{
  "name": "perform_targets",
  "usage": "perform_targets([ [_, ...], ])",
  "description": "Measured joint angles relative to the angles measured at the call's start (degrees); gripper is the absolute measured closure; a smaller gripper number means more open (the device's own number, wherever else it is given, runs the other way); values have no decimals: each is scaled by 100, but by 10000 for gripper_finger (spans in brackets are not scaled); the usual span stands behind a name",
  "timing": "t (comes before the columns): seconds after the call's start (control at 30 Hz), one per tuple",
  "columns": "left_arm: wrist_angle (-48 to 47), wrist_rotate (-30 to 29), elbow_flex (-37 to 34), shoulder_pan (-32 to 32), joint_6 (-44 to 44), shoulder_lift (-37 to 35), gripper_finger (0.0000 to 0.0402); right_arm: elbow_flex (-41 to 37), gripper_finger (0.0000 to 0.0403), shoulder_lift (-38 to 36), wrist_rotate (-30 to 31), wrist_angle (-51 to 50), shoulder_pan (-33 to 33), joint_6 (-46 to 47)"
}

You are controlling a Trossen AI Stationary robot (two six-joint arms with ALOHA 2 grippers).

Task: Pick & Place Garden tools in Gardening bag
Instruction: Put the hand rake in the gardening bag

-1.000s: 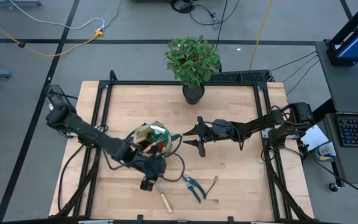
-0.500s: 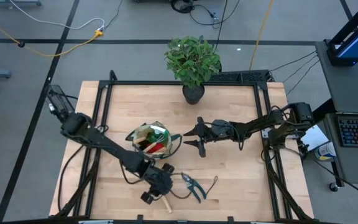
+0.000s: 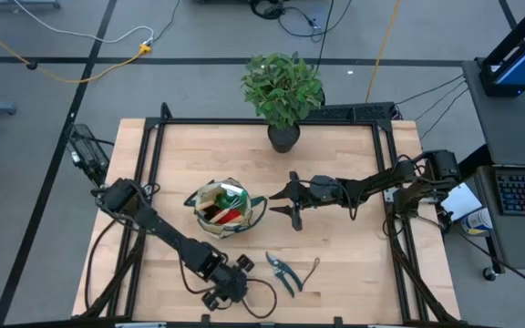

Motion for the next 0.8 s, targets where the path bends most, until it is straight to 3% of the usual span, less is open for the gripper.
perform_targets([
  [0.07, -50, -305, 9, -24, -1, 51, 257, 0, 248, 0, 0, 6, 0, 6],
  [0.3, -57, -324, 11, -20, -2, 61, 262, 0, 248, 0, 0, 20, 0, -42],
  [0.5, -37, -261, 4, -14, -115, 59, 332, 0, 248, 0, 0, 18, 0, -43],
  [0.6, -12, -303, 4, -9, -381, 58, 336, 0, 248, 0, 0, 16, 0, -42],
  [0.8, -21, -1093, -24, 20, -1184, -441, 336, 0, 248, 0, 2, 20, 0, -42],
])
